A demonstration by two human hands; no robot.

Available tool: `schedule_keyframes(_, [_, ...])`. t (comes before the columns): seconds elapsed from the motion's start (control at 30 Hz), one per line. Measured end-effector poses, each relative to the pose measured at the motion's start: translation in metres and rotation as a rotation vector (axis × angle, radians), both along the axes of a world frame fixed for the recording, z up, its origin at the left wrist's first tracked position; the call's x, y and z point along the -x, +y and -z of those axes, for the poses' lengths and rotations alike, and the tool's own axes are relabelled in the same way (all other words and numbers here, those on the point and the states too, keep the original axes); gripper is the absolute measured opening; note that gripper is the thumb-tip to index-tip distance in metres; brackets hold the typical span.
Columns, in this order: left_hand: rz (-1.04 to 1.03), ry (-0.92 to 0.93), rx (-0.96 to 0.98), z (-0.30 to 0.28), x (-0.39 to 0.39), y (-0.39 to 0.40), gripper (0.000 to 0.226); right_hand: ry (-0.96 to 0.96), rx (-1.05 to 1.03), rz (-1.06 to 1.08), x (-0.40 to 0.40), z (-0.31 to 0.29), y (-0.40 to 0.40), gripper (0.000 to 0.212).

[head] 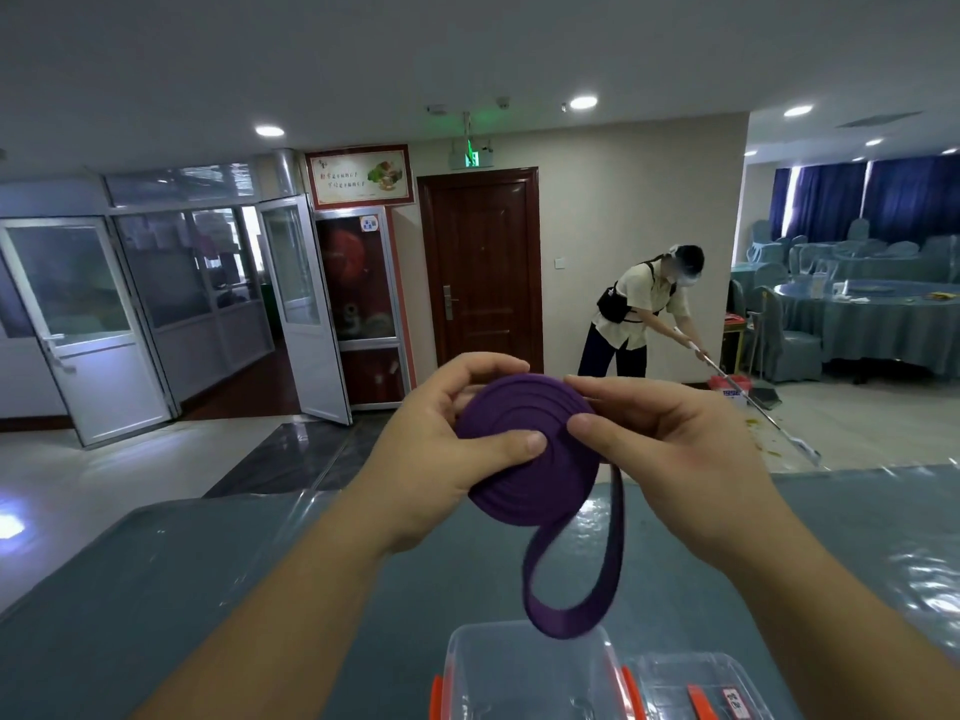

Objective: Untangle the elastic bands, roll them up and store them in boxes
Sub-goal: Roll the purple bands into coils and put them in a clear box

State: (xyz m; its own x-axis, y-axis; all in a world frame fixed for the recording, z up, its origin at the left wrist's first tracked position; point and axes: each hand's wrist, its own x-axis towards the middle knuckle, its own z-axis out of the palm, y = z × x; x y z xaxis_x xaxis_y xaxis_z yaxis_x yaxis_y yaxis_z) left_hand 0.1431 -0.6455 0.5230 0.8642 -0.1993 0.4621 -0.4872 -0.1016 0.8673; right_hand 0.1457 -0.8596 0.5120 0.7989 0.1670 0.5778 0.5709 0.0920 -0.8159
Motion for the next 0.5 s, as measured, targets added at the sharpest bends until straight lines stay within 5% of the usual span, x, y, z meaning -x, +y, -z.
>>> schedule_keyframes(0.2, [0.044,0.055,-0.076,-0.009,0.0,0.008,0.048,0.024,-0.018,-0.013,0.003,-0.002,0.0,0.033])
schedule_keyframes(0.37, [-0.043,0.102,0.251,0.002,-0.004,-0.003,0.052,0.077,-0.181,0.027,0.001,-0.003,0.005,0.027])
schedule_keyframes(0.5, [0.016,0.264,0.138,0.003,-0.004,-0.001,0.053,0.102,-0.098,0.068,0.0,-0.001,0.001,0.026])
